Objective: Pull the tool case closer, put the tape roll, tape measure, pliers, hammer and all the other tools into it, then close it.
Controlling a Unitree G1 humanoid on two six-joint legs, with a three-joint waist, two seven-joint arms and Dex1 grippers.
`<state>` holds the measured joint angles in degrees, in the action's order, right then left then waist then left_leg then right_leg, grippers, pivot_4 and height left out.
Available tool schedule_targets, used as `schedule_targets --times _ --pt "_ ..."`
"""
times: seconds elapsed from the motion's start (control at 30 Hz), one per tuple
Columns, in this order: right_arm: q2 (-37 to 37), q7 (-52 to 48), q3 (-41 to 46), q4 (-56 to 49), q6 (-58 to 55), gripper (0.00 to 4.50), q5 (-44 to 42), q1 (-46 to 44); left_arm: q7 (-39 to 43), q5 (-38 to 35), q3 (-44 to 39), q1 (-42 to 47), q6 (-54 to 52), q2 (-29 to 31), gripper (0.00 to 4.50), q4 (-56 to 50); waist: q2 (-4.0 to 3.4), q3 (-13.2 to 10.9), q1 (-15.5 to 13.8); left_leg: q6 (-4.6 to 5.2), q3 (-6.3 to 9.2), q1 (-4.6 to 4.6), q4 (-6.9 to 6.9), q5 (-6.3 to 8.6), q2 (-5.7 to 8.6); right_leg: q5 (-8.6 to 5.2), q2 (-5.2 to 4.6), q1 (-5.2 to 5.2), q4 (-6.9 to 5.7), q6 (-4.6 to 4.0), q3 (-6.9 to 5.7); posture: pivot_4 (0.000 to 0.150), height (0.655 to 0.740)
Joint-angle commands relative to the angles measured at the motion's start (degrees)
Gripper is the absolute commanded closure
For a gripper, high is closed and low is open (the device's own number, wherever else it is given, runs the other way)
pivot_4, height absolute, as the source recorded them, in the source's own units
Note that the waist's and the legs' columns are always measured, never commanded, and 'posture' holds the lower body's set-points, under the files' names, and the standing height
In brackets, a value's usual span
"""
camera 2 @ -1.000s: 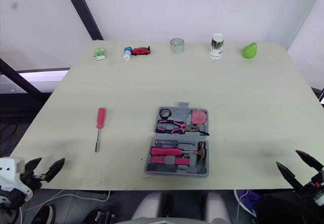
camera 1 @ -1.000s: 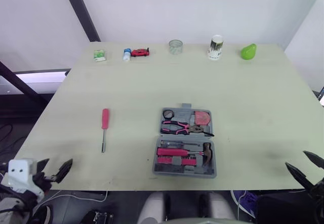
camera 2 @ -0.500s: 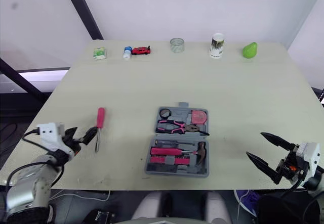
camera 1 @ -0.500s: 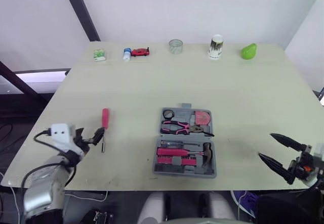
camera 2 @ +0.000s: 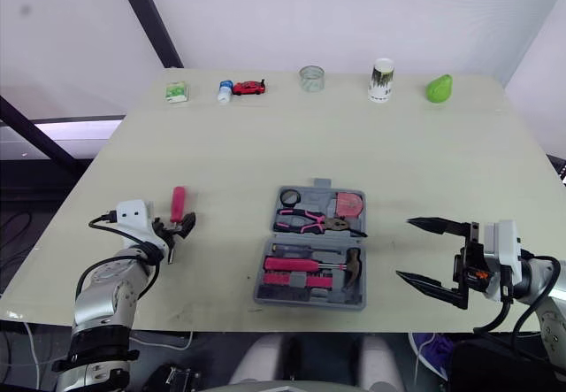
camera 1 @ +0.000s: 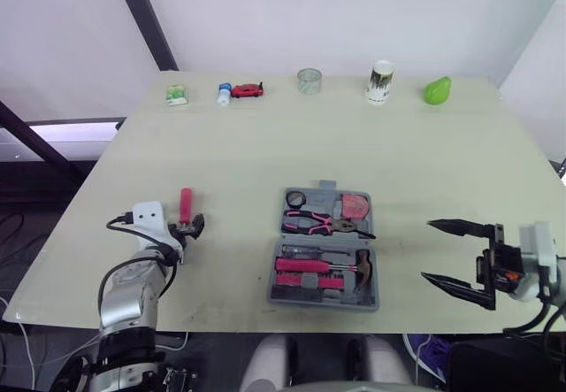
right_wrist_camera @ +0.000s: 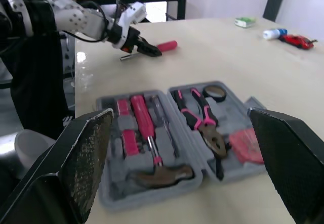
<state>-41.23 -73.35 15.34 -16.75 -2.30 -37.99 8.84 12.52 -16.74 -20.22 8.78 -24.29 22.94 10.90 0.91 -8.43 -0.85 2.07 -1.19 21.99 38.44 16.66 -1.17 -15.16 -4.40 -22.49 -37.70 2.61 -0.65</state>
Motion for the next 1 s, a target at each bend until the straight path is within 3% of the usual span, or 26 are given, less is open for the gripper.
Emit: schedule_targets --times 0.03,0.13,0.33,0.4,0.57,0.73,1.0 --pt "0.2 0.1 -0.2 0.3 0.1 0.0 0.1 -1.0 -0.3 1.0 -0.3 0.8 1.7 0.3 0.08 1.9 0.0 0.0 0.0 0.0 0.0 0.0 0.0 0.0 0.0 0.0 0.0 0.0 0.0 0.0 0.0 0.15 0.74" --pt "0.7 0.6 -0.9 0.6 0.5 0.0 0.7 -1.5 0.4 1.5 0.4 2.5 2.8 0.6 0.69 5.1 0.0 0.0 0.0 -0.01 0.03 -0.02 0.0 -0.01 0.0 0.0 0.03 0.02 -0.03 0.0 -0.03 0.15 0.74" --pt "1.4 1.2 -1.3 0.4 0.9 0.0 1.6 -1.4 1.4 2.5 2.1 3.2 2.3 0.3 3.5 5.6 -0.01 0.0 -0.1 -0.05 0.04 -0.07 0.09 -0.04 0.01 0.0 0.28 0.05 -0.18 0.01 -0.04 0.15 0.74" --pt "1.5 1.4 -1.2 0.1 1.0 0.0 1.7 -1.2 1.8 2.7 3.1 2.2 1.9 -0.1 4.08 3.6 -0.01 0.0 -0.1 -0.05 0.03 -0.07 0.09 -0.04 0.02 0.01 0.27 0.05 -0.17 0.02 -0.03 0.15 0.74" --pt "1.6 2.0 -0.9 -0.7 0.9 0.0 1.6 -0.4 2.7 1.4 5.3 -3.0 -2.9 -1.1 4.07 -7.8 -0.01 0.0 0.0 -0.06 0.04 -0.05 0.09 -0.04 0.01 0.01 0.01 0.05 -0.15 0.02 0.0 0.15 0.74" --pt "1.7 2.6 -0.8 -1.6 0.7 0.0 1.4 0.2 3.7 -0.2 8.7 -14.0 -9.4 -1.6 4.07 -24.4 -0.01 0.0 0.2 -0.06 0.02 -0.05 0.05 -0.03 -0.01 0.01 -0.06 0.04 -0.1 0.02 0.06 0.15 0.74" --pt "1.5 2.5 -1.6 -1.4 0.2 0.0 1.4 -0.6 2.2 -0.3 12.1 -25.6 -13.3 -4.6 4.07 -38.6 -0.01 0.0 0.0 -0.06 0.04 -0.03 0.04 -0.02 -0.03 0.0 -0.12 0.04 -0.04 -0.01 0.06 0.15 0.74"
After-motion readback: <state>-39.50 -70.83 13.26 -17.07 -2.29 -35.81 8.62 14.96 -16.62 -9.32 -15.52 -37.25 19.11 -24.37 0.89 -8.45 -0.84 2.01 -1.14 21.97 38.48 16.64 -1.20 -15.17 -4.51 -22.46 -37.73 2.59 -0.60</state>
